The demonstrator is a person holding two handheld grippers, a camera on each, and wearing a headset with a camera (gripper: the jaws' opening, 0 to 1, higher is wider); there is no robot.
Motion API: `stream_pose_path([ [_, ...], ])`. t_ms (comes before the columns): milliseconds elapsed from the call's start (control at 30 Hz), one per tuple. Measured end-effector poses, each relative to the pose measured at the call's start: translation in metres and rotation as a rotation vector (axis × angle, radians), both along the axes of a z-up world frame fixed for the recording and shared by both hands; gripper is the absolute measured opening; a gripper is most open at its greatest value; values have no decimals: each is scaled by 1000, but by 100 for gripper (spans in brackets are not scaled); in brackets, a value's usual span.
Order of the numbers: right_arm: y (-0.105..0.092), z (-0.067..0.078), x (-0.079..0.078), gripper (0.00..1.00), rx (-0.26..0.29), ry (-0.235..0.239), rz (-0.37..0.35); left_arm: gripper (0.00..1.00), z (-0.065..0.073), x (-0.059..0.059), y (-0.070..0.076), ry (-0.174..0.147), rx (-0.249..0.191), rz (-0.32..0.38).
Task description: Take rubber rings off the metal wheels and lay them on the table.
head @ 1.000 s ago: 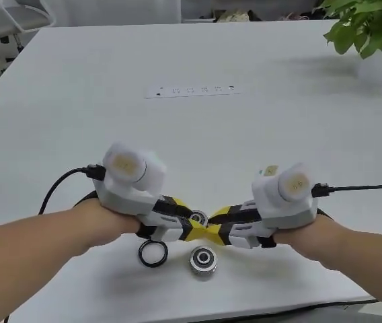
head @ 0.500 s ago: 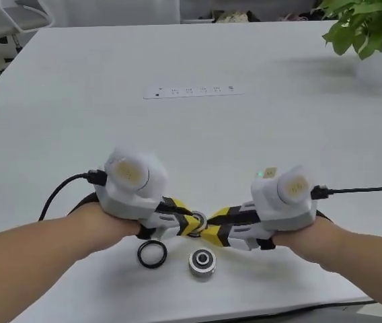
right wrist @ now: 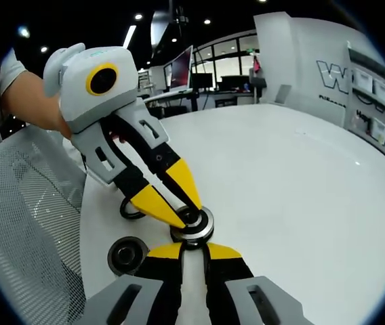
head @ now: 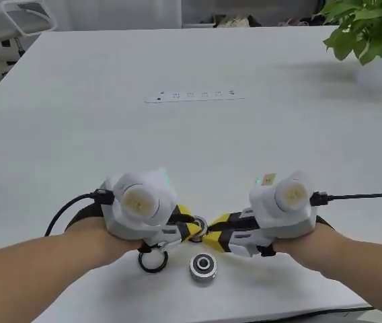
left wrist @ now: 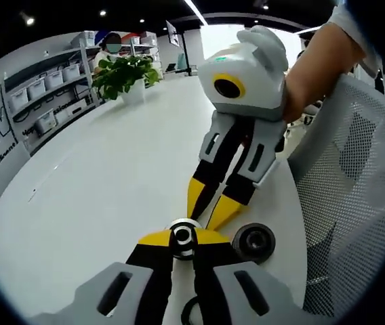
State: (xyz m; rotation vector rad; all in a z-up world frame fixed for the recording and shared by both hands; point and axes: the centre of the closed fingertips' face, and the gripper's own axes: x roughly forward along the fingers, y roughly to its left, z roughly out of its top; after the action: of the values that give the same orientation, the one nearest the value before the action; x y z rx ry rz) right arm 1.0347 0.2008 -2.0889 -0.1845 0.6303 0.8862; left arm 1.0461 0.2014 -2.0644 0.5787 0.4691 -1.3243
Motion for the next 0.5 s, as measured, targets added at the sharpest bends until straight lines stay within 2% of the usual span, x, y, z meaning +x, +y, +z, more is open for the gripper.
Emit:
stream_pose_path([
  [33, -2, -1, -2, 4, 3, 15, -8, 6, 0, 1, 0, 23, -9, 13],
  [67, -2, -2, -1, 1, 8, 19, -16, 6, 0, 1, 0, 28, -11, 14],
  [267, -1, -2, -2, 1, 7, 25, -20, 6, 0, 0, 1, 28, -12, 20],
  [500, -3, -2, -2, 0, 35, 61, -63, 6, 0, 0, 1, 22, -10, 25],
])
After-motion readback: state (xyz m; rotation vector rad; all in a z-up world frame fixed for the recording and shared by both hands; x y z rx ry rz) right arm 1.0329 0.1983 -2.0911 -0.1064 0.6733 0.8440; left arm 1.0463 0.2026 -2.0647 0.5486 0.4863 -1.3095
